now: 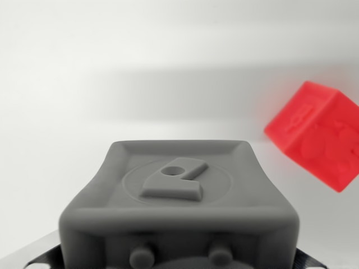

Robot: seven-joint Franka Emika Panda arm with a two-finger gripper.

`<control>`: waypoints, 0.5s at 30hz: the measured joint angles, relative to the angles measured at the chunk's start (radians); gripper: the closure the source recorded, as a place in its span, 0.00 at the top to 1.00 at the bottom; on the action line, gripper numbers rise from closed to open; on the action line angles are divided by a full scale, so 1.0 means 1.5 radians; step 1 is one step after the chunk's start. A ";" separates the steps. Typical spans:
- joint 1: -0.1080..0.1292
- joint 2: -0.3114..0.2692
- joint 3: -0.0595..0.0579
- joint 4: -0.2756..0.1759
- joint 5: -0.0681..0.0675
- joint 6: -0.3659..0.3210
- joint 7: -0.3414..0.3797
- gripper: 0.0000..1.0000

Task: Destack cube

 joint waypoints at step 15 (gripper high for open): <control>0.010 -0.003 0.014 0.002 -0.005 -0.005 -0.044 0.00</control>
